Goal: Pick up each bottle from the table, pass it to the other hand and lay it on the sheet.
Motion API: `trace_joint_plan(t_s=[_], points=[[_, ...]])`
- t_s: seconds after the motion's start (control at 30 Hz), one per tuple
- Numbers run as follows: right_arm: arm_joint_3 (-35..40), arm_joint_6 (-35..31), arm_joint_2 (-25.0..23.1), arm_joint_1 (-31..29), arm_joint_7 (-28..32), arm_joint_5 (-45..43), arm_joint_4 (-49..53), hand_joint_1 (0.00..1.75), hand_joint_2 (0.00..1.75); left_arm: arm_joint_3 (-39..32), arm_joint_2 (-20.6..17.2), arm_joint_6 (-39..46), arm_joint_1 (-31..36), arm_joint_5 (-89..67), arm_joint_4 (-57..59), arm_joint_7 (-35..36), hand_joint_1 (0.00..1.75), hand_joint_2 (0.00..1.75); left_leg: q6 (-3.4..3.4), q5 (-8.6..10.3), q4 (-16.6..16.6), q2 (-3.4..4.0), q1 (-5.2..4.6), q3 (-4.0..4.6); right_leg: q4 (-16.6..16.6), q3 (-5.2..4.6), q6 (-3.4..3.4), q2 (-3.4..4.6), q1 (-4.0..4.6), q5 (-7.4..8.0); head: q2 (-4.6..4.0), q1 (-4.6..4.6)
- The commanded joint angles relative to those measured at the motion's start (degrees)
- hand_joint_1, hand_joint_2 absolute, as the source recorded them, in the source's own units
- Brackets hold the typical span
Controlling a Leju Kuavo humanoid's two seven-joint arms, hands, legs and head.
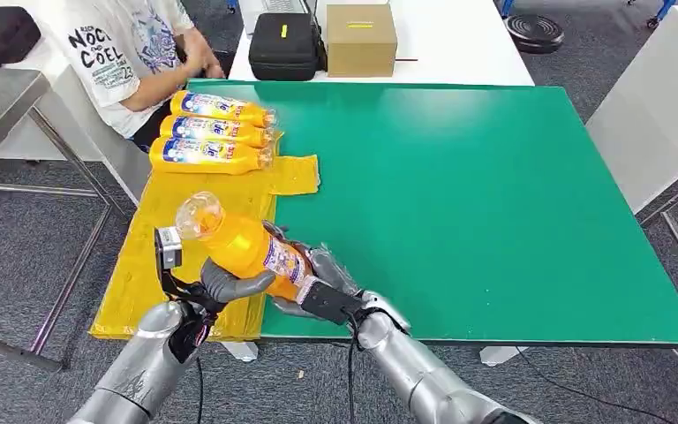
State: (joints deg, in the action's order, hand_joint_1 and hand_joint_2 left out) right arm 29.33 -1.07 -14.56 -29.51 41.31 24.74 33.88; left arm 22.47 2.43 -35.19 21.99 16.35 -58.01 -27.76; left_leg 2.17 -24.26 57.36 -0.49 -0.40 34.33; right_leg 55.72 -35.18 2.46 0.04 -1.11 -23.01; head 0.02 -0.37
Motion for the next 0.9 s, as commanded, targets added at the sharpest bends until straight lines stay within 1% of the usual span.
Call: trace_joint_plan(t_s=[0.03, 0.07, 0.13, 0.17, 0.33, 0.37, 0.5, 0.53, 0.73, 0.77, 0.8, 0.87, 0.9], points=[[0.21, -0.45, 0.49, -1.25, -1.31, 0.36, -7.32, 0.23, 1.75, 2.95, -0.39, -0.78, 3.29, -0.91, -1.67, -0.70, 1.75, 1.75, -0.11, -0.07, 0.06, -0.18, 0.12, -0.10, -0.01, 0.21, -0.09, -0.22, 0.13, -0.11, 0.00, 0.02], [-0.12, -1.03, 0.34, -1.42, -1.31, 0.62, -7.83, 0.00, 1.75, 2.81, -0.40, -0.65, 3.18, -1.10, -1.77, -0.72, 1.75, 1.75, -0.08, -0.04, 0.02, -0.15, 0.09, -0.07, -0.02, 0.15, -0.07, -0.18, 0.09, -0.07, 0.00, 0.00], [-1.23, -2.88, -0.20, -1.97, -1.97, 1.96, -9.12, 0.00, 1.75, 2.35, -0.57, -0.27, 2.78, -1.68, -2.25, -0.72, 1.75, 1.75, -0.14, -0.12, 0.08, -0.14, 0.15, -0.20, 0.00, 0.30, -0.12, -0.19, 0.16, -0.15, 0.00, 0.02], [-1.21, -3.47, -0.22, -2.04, -2.49, 2.53, -9.15, 0.00, 0.00, 2.21, -0.60, -0.13, 2.71, -1.80, -2.34, -0.74, 1.75, 1.75, -0.11, -0.08, 0.06, -0.12, 0.11, -0.12, 0.01, 0.20, -0.10, -0.16, 0.11, -0.11, 0.00, 0.00], [-3.63, -5.55, -0.04, -1.85, -3.94, 5.15, -7.85, 0.00, 0.00, 1.47, -0.93, 1.46, 2.39, -4.21, -2.10, -0.87, 1.75, 1.75, -0.09, -0.04, 0.03, -0.14, 0.10, -0.08, -0.02, 0.16, -0.08, -0.19, 0.10, -0.08, 0.00, 0.00], [-3.90, -5.62, 0.01, -1.79, -3.90, 5.28, -7.70, 0.00, 0.00, 1.56, -1.05, 1.57, 2.35, -4.71, -2.17, -1.06, 1.75, 1.75, -0.14, -0.12, 0.09, -0.18, 0.15, -0.17, 0.02, 0.28, -0.12, -0.24, 0.16, -0.16, 0.00, 0.00], [-5.83, -6.01, 0.35, -1.44, -3.37, 6.84, -6.19, 0.00, 0.00, 1.12, -1.00, 1.96, 2.29, -6.31, -1.41, -1.42, 1.75, 1.75, -0.07, -0.02, 0.00, -0.13, 0.06, -0.07, -0.02, 0.13, -0.05, -0.16, 0.06, -0.06, 0.00, 0.02], [-6.17, -6.18, 0.50, -1.29, -3.30, 7.32, -5.75, 0.00, 0.00, 1.09, -1.05, 1.89, 2.39, -6.66, -1.07, -1.58, 1.75, 1.75, -0.12, -0.10, 0.08, -0.15, 0.14, -0.15, 0.00, 0.25, -0.10, -0.20, 0.15, -0.13, 0.00, 0.02], [-7.07, -6.31, 0.52, -0.95, -3.10, 8.26, -5.06, 0.00, 0.00, 0.94, -1.13, 1.86, 2.60, -7.30, -0.49, -1.97, 1.75, 1.75, -0.09, -0.04, 0.02, -0.14, 0.08, -0.09, -0.01, 0.16, -0.08, -0.18, 0.09, -0.08, 0.00, 0.02], [-7.14, -6.27, 0.62, -0.97, -3.10, 8.27, -5.05, 0.00, 0.00, 0.96, -1.19, 1.81, 2.62, -7.35, -0.46, -1.99, 1.75, 1.75, -0.14, -0.09, 0.05, -0.18, 0.14, -0.18, -0.01, 0.28, -0.12, -0.24, 0.15, -0.14, 0.00, 0.00], [-7.53, -6.32, 0.74, -0.75, -2.96, 8.47, -4.69, 0.00, 0.00, 0.99, -1.29, 1.91, 2.75, -7.72, -0.16, -2.10, 1.75, 1.75, -0.09, -0.03, 0.01, -0.15, 0.08, -0.10, -0.02, 0.16, -0.08, -0.19, 0.08, -0.08, 0.00, 0.02], [-7.61, -6.27, 0.81, -0.78, -2.96, 8.50, -4.65, 0.00, 0.00, 0.98, -1.31, 1.91, 2.81, -7.76, -0.12, -2.13, 1.75, 1.75, -0.16, -0.12, 0.08, -0.21, 0.17, -0.22, 0.00, 0.34, -0.14, -0.27, 0.18, -0.17, 0.00, 0.02], [-7.61, -6.27, 0.81, -0.78, -2.96, 8.50, -4.65, 0.00, 0.00, 0.98, -1.31, 1.91, 2.81, -7.76, -0.12, -2.13, 1.75, 1.75, -0.11, -0.06, 0.04, -0.19, 0.12, -0.14, -0.02, 0.24, -0.10, -0.23, 0.13, -0.11, 0.00, 0.00]])
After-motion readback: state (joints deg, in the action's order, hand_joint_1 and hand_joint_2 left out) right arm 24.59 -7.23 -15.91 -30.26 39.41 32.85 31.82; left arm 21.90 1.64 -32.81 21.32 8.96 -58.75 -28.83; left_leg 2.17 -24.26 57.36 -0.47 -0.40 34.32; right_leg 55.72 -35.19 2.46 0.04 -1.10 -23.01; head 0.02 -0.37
